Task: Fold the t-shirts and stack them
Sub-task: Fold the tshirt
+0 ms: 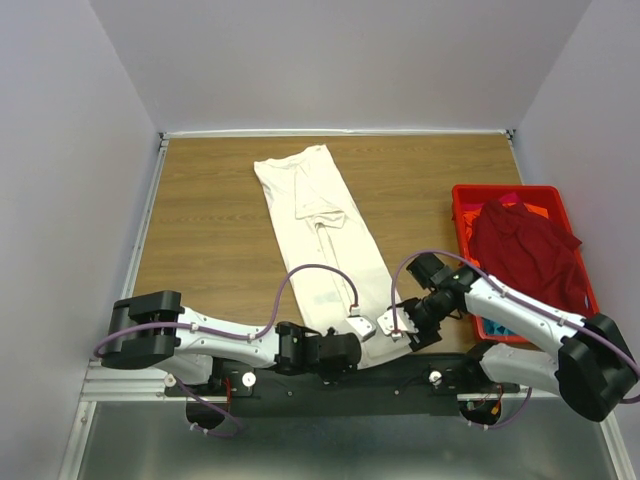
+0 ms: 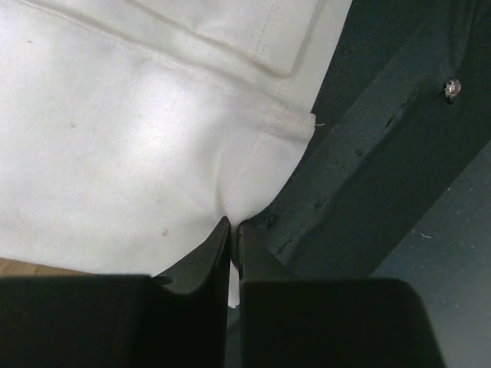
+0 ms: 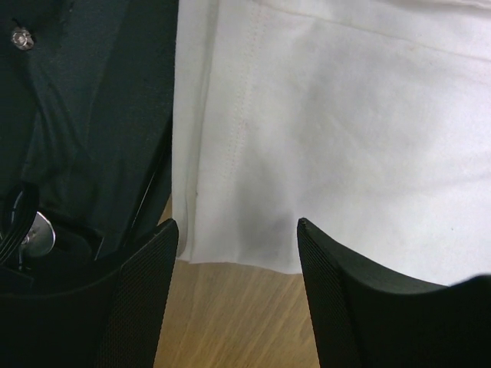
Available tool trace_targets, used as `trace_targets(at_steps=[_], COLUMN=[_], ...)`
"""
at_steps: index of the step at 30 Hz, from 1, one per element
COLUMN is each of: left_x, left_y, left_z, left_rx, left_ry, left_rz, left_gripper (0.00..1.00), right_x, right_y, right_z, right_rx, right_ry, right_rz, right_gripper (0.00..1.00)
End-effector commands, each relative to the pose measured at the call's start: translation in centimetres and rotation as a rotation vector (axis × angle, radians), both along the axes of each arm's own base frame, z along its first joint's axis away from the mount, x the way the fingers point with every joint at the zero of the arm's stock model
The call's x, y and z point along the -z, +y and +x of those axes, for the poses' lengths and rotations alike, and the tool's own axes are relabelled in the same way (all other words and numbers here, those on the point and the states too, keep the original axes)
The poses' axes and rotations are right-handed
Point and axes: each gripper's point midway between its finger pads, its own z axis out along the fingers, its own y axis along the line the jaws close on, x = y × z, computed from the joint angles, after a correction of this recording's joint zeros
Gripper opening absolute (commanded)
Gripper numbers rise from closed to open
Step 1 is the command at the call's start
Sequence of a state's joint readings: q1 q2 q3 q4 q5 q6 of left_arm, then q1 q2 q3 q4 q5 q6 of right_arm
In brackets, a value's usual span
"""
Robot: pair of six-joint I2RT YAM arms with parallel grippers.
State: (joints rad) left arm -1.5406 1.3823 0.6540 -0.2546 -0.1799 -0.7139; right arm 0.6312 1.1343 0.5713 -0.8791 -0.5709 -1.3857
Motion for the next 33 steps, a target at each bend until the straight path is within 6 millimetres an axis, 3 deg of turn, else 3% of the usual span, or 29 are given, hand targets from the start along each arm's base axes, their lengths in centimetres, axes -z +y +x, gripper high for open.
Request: trace_targets(at_steps=[1, 12, 21, 33], left_x=[-0.7, -1.4, -1.8, -1.5], left_y=[-1.3, -1.3, -1.3, -1.8], left_z=[-1.0, 0.1, 0.5, 0.8], left_rx=[-0.007, -0.083, -0.073, -0.075], left_ry=[0.059, 0.147, 0.167, 0.191], left_rz=[-0.076, -0.158, -0.197, -0.183], left_gripper=[0.11, 0.11, 0.11, 0.11], right_x=[-0.2, 0.7, -0.9, 0.7], right_y=[0.4, 0.2, 1.0, 0.3], right_z=[-0.8, -1.3, -1.0, -1.6], right_rx=[-0.094, -0.196, -0.172, -0.242], right_ry=[0.006, -0.008, -0.011, -0.024], right_rz=[0.006, -0.074, -0.041, -0.123], right_gripper=[0.71, 0.70, 0.68, 0.64])
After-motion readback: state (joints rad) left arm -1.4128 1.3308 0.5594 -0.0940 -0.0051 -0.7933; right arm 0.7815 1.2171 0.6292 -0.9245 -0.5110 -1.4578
